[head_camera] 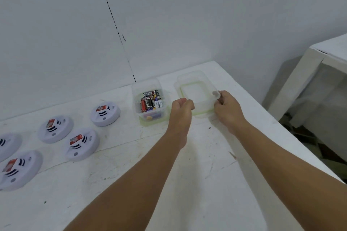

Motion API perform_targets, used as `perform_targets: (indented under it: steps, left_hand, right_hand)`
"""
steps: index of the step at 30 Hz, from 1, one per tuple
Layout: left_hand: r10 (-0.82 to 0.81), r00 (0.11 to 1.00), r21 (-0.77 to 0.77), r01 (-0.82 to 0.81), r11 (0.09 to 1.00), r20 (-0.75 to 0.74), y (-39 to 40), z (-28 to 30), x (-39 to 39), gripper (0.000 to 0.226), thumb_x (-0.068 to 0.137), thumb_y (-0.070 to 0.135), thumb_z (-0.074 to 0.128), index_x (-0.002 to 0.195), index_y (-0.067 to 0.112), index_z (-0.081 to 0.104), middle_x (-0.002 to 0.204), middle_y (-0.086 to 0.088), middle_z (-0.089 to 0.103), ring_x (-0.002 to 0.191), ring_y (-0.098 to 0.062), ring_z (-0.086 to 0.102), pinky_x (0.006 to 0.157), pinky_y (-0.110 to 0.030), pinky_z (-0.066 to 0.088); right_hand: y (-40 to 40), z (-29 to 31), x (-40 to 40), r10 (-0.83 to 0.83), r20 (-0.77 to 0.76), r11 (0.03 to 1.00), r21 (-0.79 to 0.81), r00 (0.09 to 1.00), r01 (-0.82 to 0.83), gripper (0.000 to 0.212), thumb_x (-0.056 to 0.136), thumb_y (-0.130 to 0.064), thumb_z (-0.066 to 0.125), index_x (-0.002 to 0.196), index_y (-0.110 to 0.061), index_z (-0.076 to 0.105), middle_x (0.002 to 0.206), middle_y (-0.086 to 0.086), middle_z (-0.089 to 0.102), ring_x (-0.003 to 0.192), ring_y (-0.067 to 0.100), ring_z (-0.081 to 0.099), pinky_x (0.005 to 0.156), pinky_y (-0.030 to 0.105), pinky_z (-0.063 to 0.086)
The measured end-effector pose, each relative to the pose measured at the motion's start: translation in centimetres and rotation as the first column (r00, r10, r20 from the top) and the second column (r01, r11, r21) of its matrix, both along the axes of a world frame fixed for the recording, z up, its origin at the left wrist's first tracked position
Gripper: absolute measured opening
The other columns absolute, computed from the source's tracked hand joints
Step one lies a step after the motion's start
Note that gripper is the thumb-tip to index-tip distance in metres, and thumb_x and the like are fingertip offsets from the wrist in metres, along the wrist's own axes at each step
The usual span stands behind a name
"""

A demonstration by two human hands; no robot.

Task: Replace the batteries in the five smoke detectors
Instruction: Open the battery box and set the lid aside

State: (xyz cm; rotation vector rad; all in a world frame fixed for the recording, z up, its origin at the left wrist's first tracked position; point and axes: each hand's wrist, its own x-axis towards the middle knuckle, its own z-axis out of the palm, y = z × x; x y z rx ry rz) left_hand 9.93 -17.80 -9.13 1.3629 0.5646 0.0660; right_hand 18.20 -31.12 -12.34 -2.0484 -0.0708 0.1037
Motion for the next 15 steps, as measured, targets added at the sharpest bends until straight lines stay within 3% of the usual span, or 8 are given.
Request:
perform_targets:
  steps: [5,8,12,15]
  left_hand:
    - [0.035,0.999,-0.008,-0.034,0.999,0.003,-0.3,0.2,1.0,0.071,0.07,0.031,0.056,0.139,0.017,0.05,0.14,0.003,0.053,0.127,-0.014,0.05,0.11,-0.039,0.039]
    - [0.035,0.999,0.027,-0.034,0.999,-0.018,-0.1,0.1,1.1,0.057,0.083,0.025,0.058,0.139,0.022,0.05,0.14,0.004,0.053,0.126,-0.014,0.051,0.108,-0.037,0.039]
    - [0.001,0.998,0.138,0.007,0.99,-0.059,0.3,0.3,0.4,0.049,0.095,0.027,0.057,0.143,0.028,0.046,0.145,0.0,0.052,0.13,-0.019,0.052,0.104,-0.038,0.041]
    - [-0.016,0.998,0.311,0.032,0.95,-0.054,1.0,0.9,-1.7,0.037,0.098,0.029,0.057,0.134,0.026,0.051,0.113,0.009,0.063,0.098,-0.006,0.06,0.079,-0.028,0.045]
  right_hand:
    - [0.3,0.3,1.5,0.027,0.014,0.999,-0.027,1.0,-0.027,0.039,0.101,-0.006,0.042,0.135,-0.018,0.058,0.109,-0.005,0.063,0.103,0.02,0.06,0.079,0.028,0.043]
    - [0.2,0.0,1.6,0.046,0.023,0.998,-0.046,0.999,-0.045,0.043,0.1,-0.005,0.043,0.139,-0.018,0.054,0.113,-0.005,0.062,0.107,0.021,0.059,0.073,0.023,0.041]
    - [0.7,-0.5,0.8,-0.011,0.031,1.0,0.01,0.999,0.011,0.054,0.098,-0.002,0.046,0.15,-0.016,0.041,0.145,0.004,0.053,0.133,0.024,0.051,0.099,0.028,0.04]
    - [1.7,-0.5,-1.3,-0.176,0.149,0.983,0.086,0.973,0.164,0.048,0.093,0.0,0.052,0.139,-0.01,0.042,0.135,0.01,0.048,0.126,0.027,0.047,0.105,0.036,0.042]
